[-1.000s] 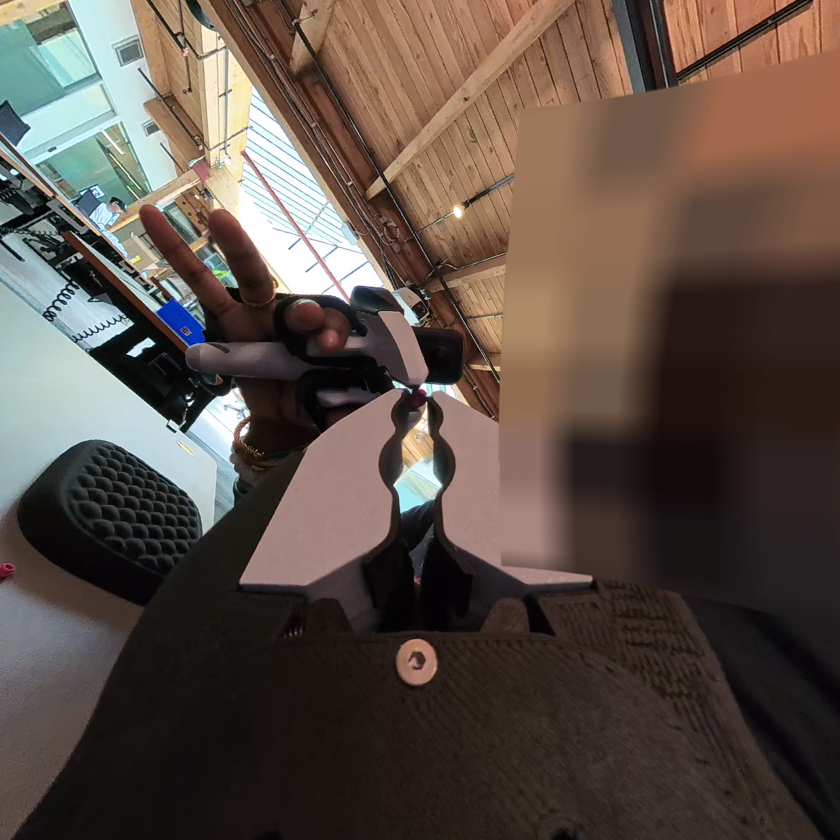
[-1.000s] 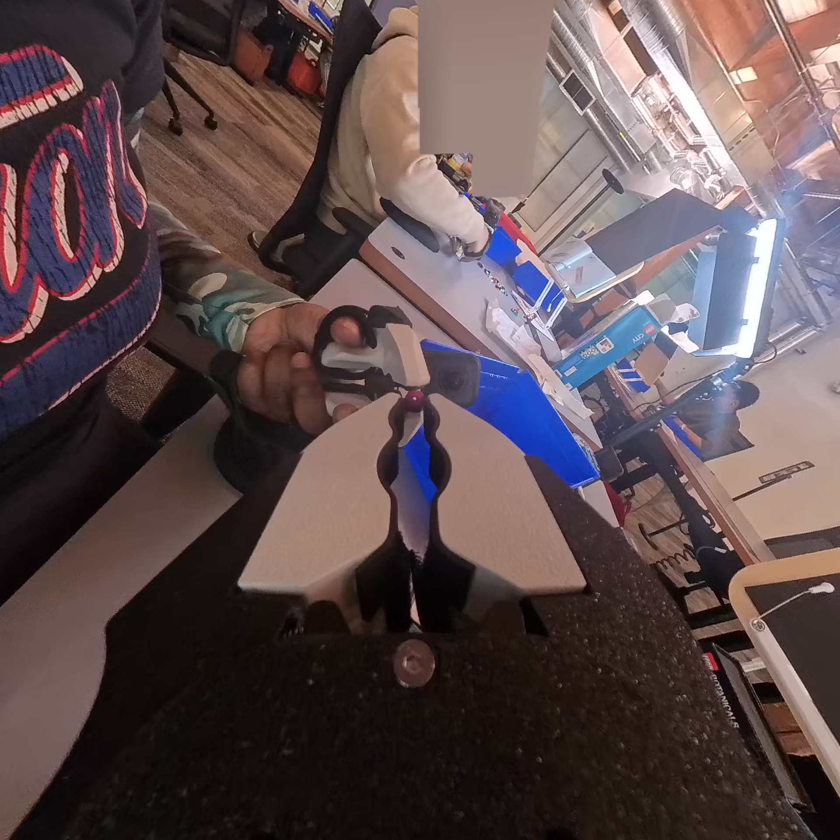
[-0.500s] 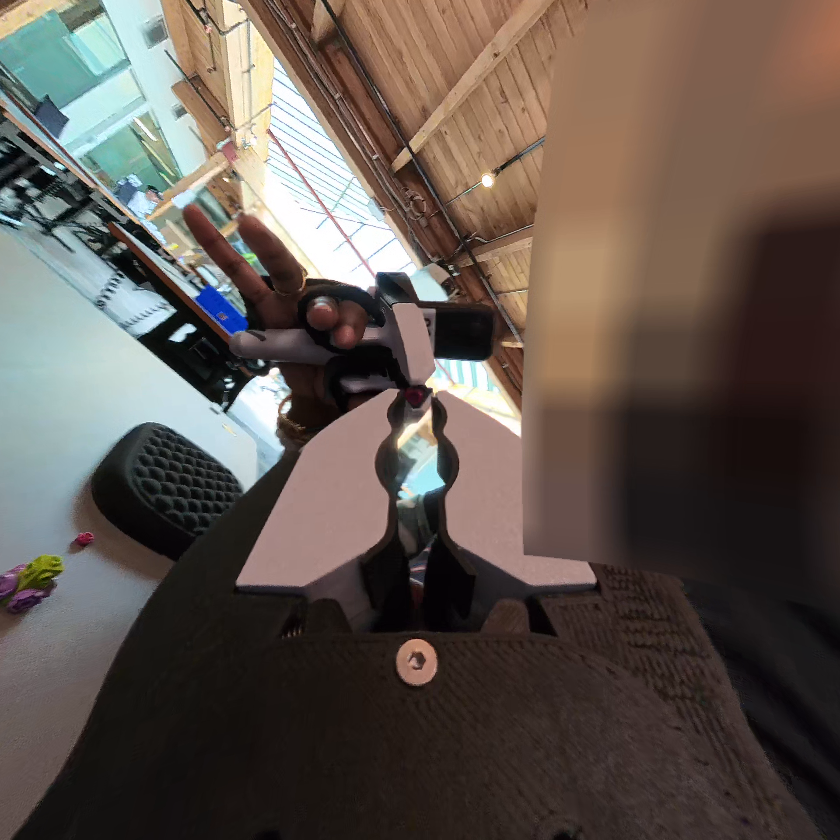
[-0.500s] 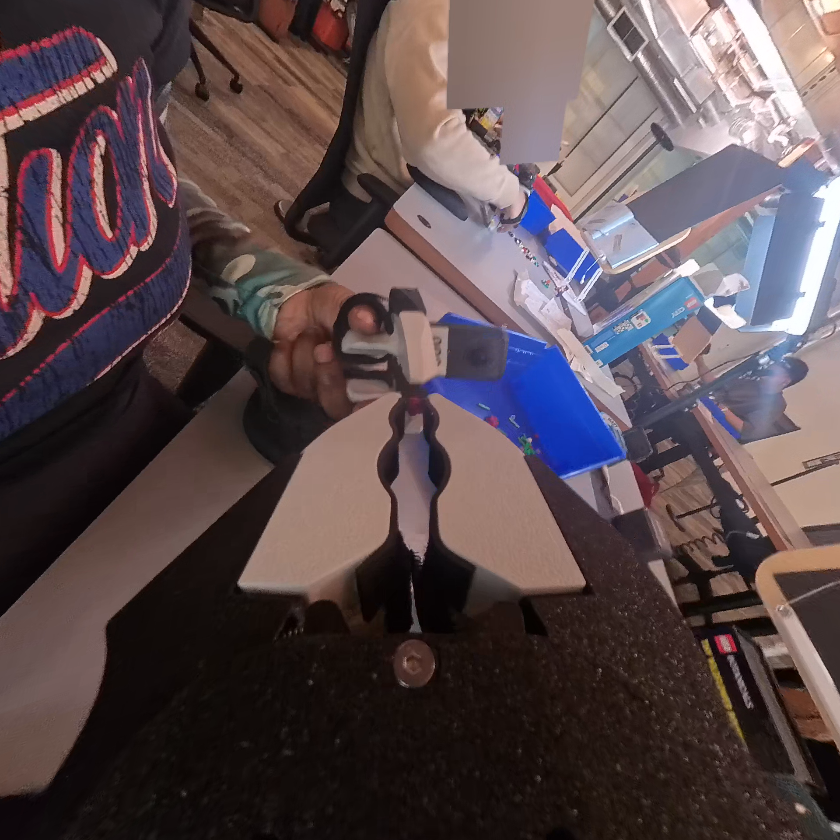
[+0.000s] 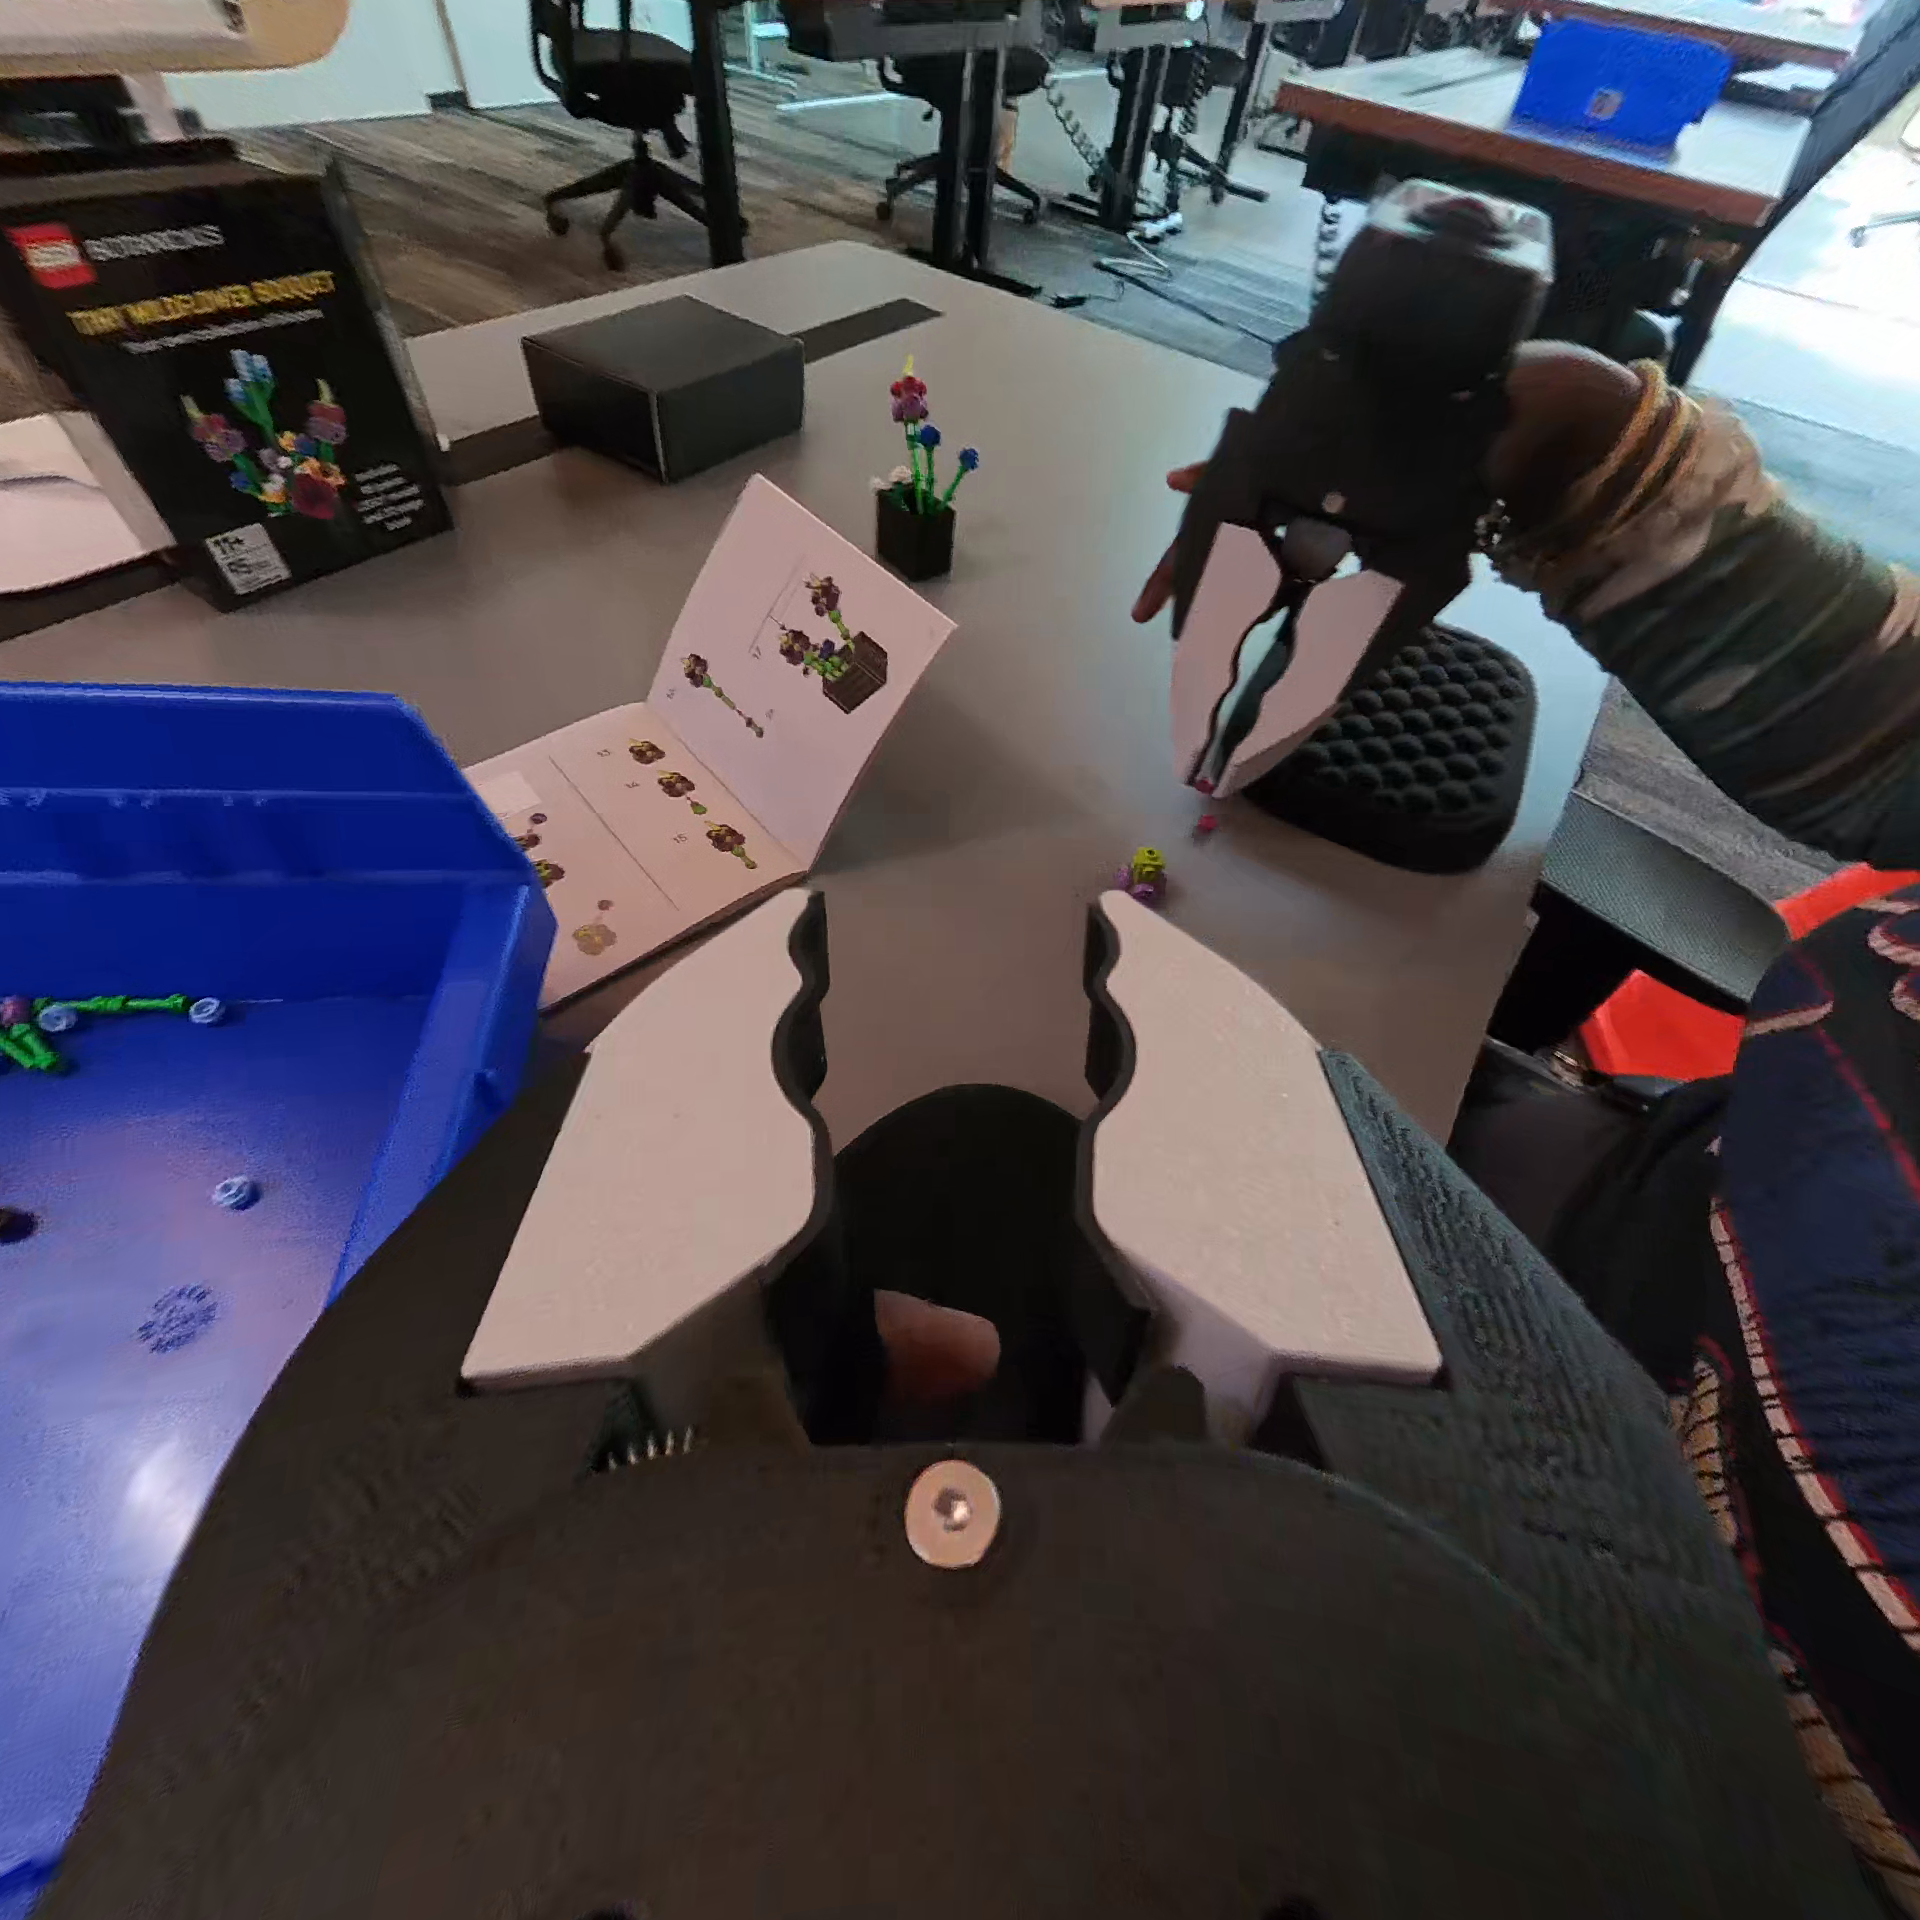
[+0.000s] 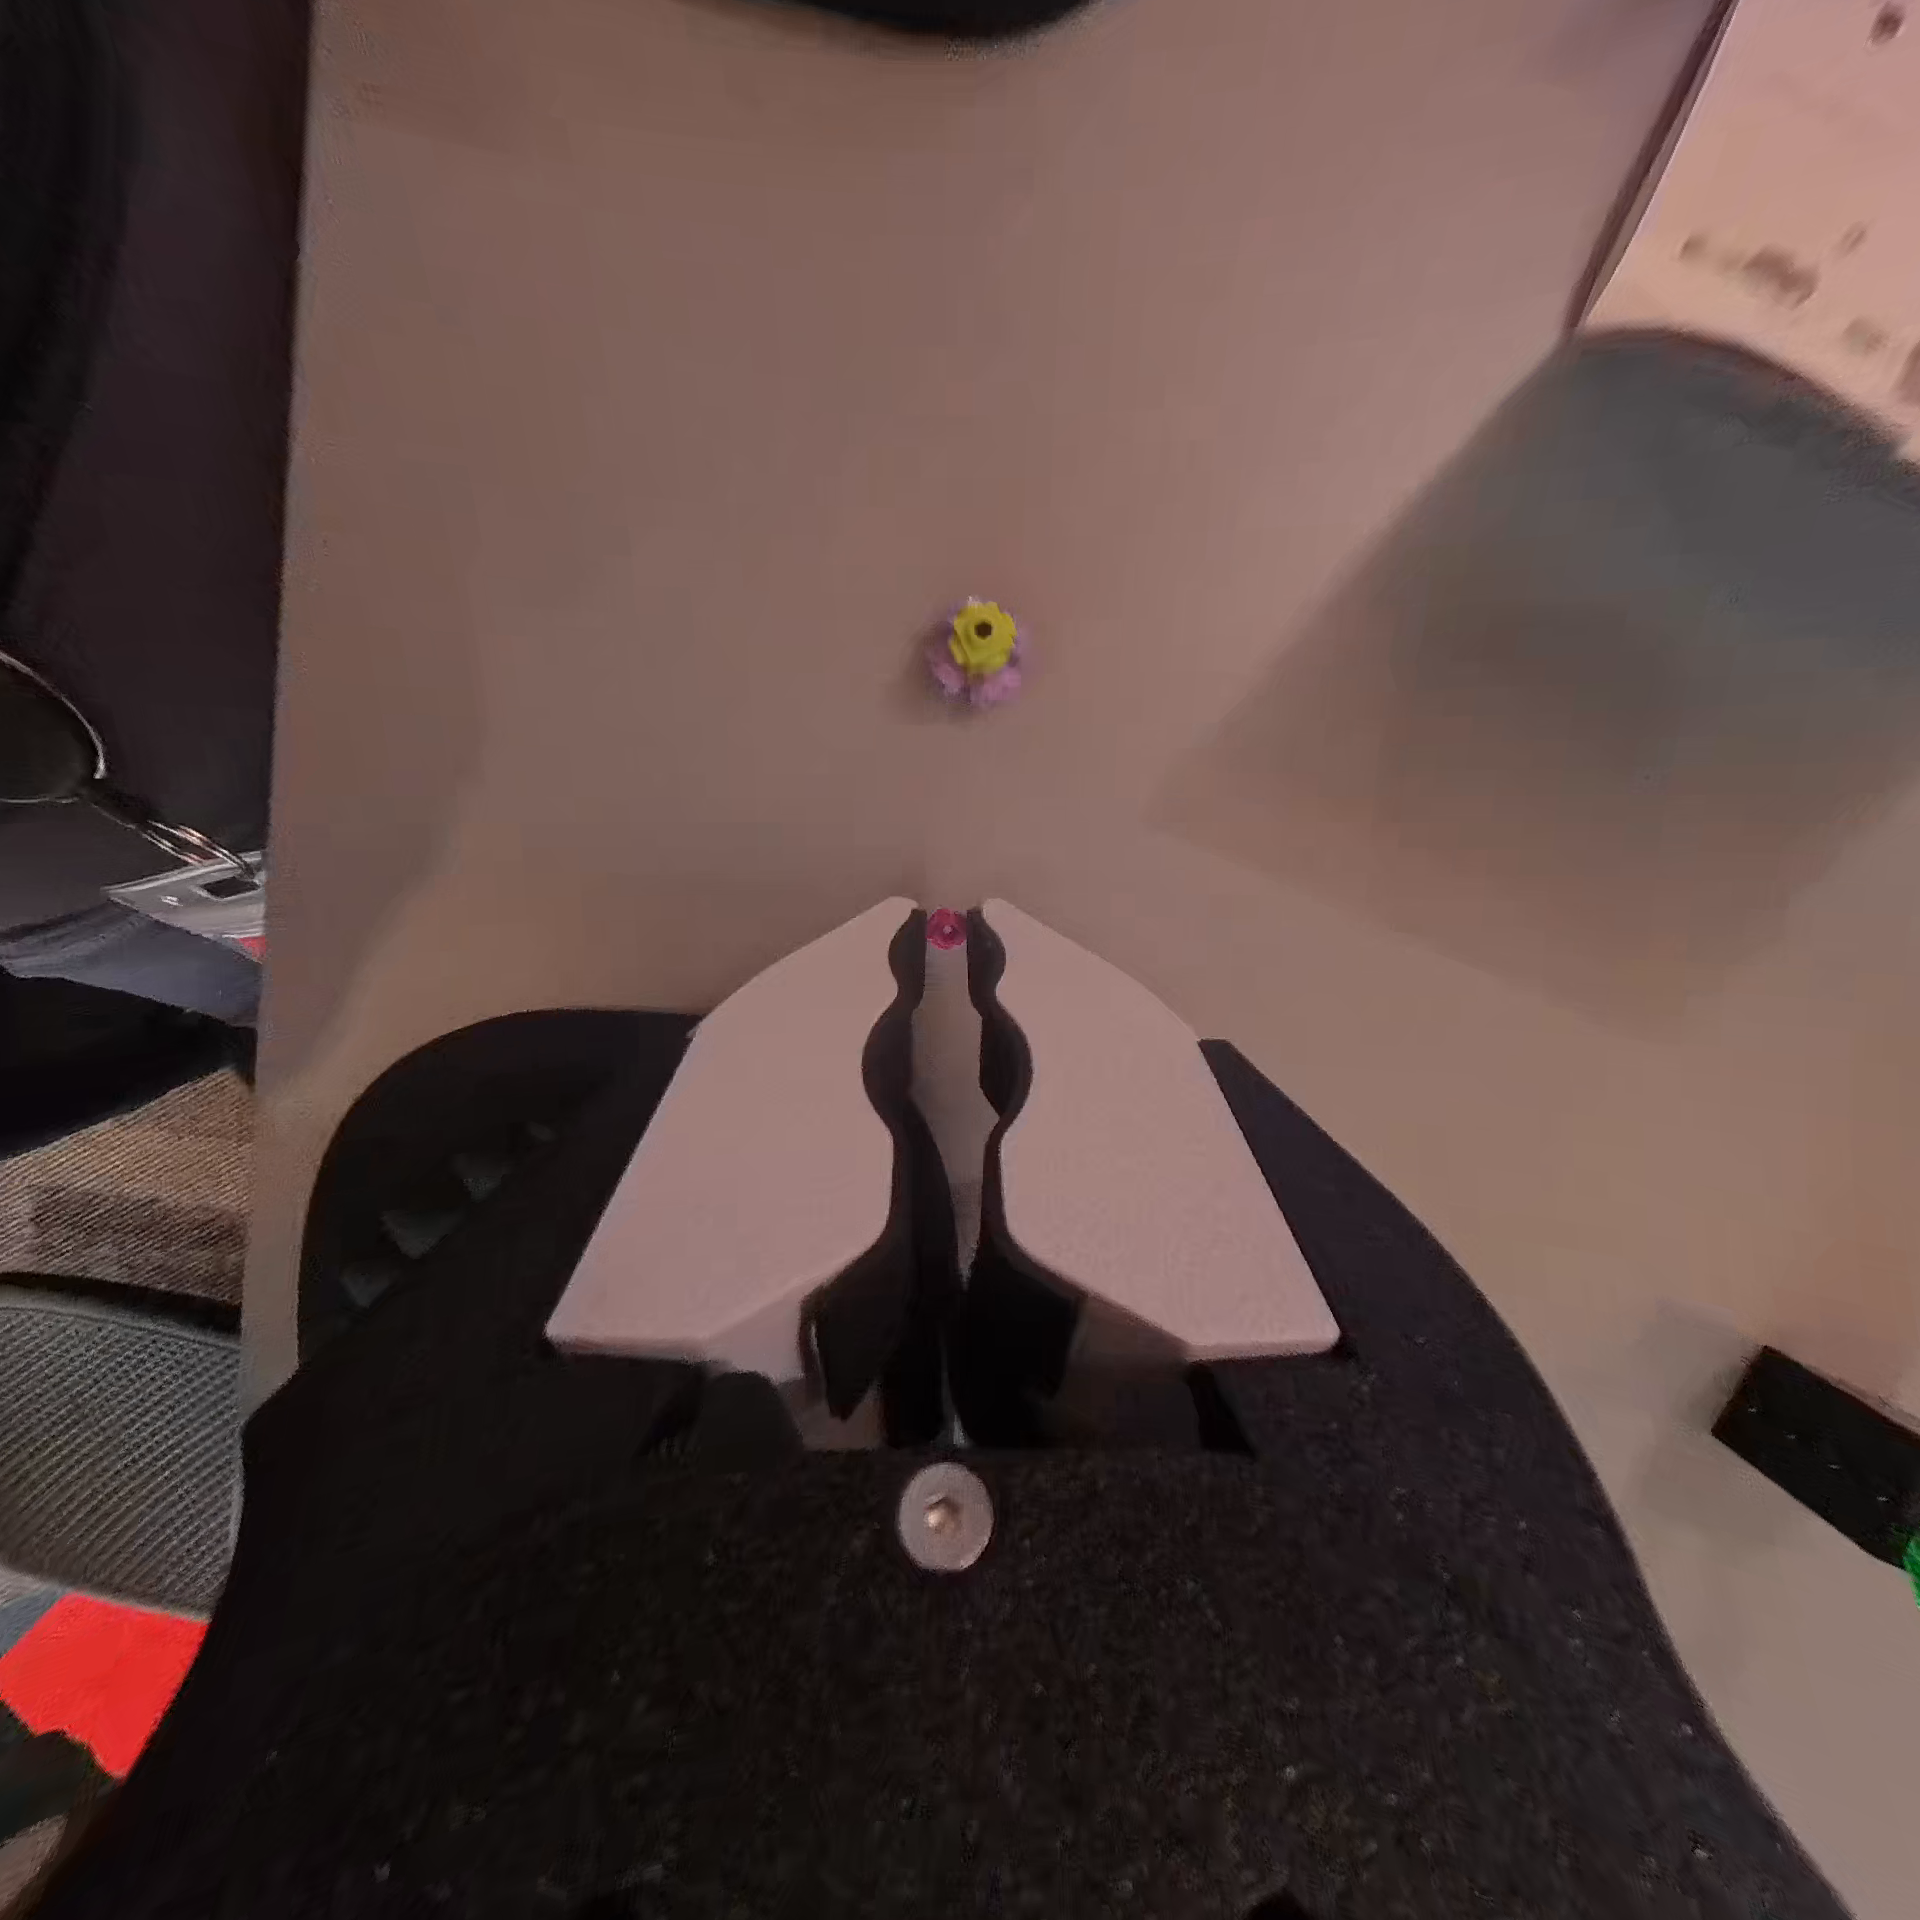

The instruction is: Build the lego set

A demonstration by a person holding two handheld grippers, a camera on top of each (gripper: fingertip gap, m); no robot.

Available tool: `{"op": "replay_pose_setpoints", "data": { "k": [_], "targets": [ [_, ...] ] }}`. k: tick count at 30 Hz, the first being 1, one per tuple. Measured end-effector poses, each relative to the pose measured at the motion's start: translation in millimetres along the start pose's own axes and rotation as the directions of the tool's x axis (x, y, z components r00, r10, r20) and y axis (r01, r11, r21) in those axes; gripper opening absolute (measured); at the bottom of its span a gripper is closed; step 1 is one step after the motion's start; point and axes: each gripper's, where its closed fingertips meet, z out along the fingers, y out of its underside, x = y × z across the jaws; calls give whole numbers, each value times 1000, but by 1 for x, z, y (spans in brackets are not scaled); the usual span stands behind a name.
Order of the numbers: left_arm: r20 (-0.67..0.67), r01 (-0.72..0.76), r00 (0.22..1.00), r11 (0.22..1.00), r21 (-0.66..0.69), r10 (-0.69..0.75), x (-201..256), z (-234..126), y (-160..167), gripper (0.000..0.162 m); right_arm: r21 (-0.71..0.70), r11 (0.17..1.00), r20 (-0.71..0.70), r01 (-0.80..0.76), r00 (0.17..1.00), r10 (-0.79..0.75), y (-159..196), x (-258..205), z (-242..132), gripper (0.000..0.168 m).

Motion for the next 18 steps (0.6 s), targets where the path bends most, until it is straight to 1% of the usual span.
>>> {"op": "replay_pose_setpoints", "data": {
  "k": [3,6,11,18],
  "targets": [
    [-77,-6,997,1000,4,6,12,6,1,51,-27,999,19,-24,1000,24,5,4,3,7],
    [-124,26,992,998,58,-19,17,5,-6,51,-32,999,18,-26,999,26,7,7,5,7],
    [-86,75,994,994,81,-68,2,0,-6,51,-67,997,25,-36,999,37,13,9,10,8],
    [-93,79,993,993,89,-70,1,-2,-6,51,-58,997,16,-43,999,44,13,11,10,11]
  ]
}}
